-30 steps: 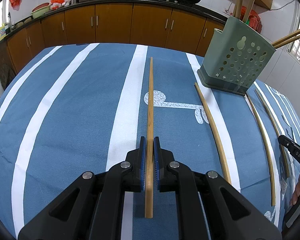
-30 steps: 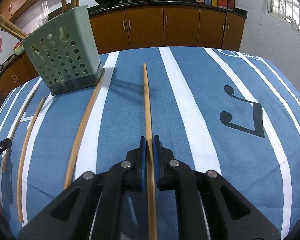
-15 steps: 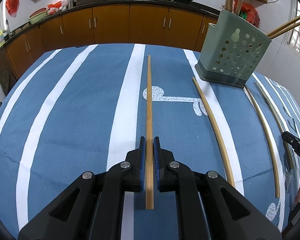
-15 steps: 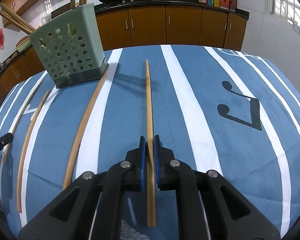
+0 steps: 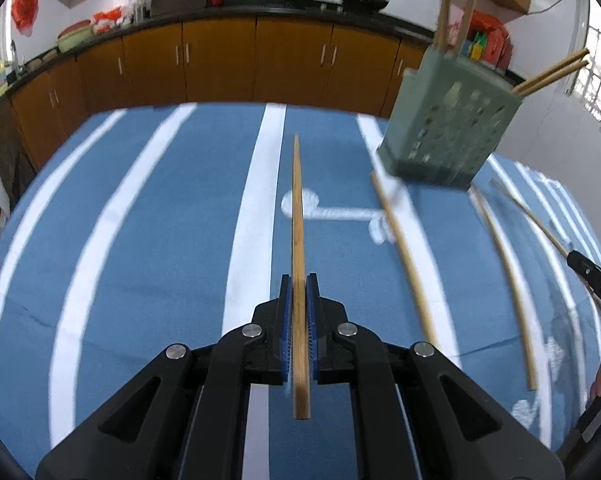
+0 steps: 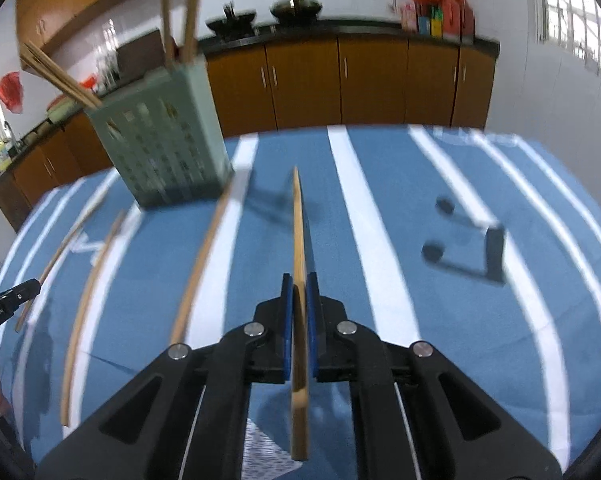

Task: Organize utensils
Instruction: 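Lift both held chopsticks upright and carry them over the green holder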

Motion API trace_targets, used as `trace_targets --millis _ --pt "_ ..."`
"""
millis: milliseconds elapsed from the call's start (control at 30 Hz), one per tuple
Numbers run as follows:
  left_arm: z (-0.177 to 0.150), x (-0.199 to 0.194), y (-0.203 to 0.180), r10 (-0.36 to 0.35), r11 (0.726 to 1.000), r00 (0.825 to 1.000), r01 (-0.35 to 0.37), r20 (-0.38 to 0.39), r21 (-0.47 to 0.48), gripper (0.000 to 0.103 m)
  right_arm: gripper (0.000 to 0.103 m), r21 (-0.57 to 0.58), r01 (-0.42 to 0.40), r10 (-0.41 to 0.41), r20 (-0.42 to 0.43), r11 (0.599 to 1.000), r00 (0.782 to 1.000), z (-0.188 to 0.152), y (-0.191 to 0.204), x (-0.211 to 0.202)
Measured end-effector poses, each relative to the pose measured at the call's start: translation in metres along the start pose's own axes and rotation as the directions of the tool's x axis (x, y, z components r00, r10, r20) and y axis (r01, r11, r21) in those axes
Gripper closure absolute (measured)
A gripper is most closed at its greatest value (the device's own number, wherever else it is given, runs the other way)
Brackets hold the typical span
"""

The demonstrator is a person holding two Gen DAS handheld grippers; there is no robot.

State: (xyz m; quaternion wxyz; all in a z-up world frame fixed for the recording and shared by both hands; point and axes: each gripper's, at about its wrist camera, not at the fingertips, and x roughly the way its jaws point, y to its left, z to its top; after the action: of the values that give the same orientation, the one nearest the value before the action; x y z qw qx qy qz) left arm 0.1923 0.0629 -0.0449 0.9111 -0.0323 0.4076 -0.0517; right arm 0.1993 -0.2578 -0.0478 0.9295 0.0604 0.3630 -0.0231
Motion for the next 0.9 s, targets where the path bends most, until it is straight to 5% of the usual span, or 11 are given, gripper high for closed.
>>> trace_targets --millis 400,733,900 --pt "0.046 -0.077 -0.007 -0.048 0.999 0.975 0.047 0.218 0.01 0.096 0.095 -0.014 -0.019 0.022 0.28 1.0 0.96 0.05 0.004 -0.076" --pt "0.069 -0.097 -0.013 -0.081 0.997 0.959 0.078 0.272 0.023 0.096 0.095 -0.019 -0.037 0.042 0.338 0.999 0.94 0.069 0.009 -0.095" --pt "0.079 -0.124 -0.025 -0.134 0.991 0.94 0.119 0.314 0.068 0.096 0.095 -0.024 -0.126 0.126 0.373 0.992 0.919 0.09 0.009 -0.123"
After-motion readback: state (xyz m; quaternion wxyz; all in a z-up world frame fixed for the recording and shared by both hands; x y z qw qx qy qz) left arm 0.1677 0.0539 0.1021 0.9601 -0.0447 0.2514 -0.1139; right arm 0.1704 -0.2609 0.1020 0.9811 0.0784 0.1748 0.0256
